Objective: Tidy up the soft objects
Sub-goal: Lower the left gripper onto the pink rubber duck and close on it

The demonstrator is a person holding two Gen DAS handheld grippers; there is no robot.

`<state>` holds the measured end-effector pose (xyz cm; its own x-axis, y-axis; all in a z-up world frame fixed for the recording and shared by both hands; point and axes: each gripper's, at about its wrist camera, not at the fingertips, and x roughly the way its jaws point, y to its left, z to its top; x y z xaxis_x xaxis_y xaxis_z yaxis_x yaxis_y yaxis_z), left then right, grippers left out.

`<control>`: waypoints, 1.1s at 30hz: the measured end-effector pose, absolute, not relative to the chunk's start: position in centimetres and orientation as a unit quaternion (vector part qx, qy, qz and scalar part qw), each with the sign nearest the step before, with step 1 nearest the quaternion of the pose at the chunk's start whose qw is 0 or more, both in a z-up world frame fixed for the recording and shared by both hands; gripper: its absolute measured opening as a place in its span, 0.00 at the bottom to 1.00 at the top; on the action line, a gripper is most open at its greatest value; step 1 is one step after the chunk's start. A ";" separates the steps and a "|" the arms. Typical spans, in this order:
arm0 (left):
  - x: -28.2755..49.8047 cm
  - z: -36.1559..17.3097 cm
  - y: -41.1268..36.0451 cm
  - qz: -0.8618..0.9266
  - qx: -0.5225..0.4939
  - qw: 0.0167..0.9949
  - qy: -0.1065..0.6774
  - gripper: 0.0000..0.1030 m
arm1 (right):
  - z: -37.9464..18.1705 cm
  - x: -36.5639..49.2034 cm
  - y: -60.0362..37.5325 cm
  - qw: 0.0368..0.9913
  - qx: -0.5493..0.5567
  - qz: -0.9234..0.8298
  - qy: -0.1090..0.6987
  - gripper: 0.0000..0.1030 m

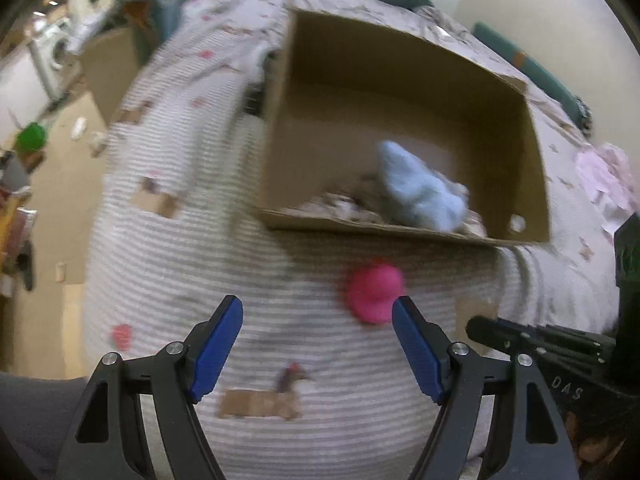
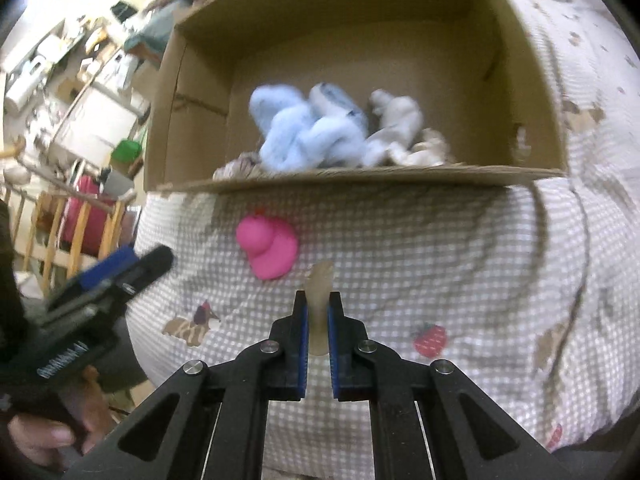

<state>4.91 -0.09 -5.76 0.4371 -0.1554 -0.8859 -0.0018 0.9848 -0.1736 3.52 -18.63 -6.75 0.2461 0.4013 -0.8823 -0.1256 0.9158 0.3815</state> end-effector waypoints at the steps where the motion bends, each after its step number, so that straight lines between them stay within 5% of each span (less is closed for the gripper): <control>1: 5.1 -6.1 -0.6 -0.056 -0.073 0.840 0.534 0.73 | -6.5 3.4 -19.2 0.783 0.124 0.164 0.587 0.10; 12: 7.6 -10.6 -4.7 -0.075 -0.047 0.814 0.574 0.71 | -5.8 3.2 -21.6 0.792 0.150 0.132 0.577 0.10; 18: 8.5 -11.8 -4.7 -0.069 -0.064 0.803 0.589 0.39 | -6.0 3.3 -21.2 0.791 0.144 0.133 0.579 0.10; 33: 7.3 -10.0 -2.7 -0.021 -0.044 0.810 0.584 0.38 | -6.1 3.9 -20.1 0.794 0.135 0.138 0.577 0.10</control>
<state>7.31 -2.73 -10.01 0.3169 -0.0854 -0.9446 -0.0165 0.9953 -0.0955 3.92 -20.14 -6.09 0.2969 0.3744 -0.8784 -0.0631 0.9256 0.3732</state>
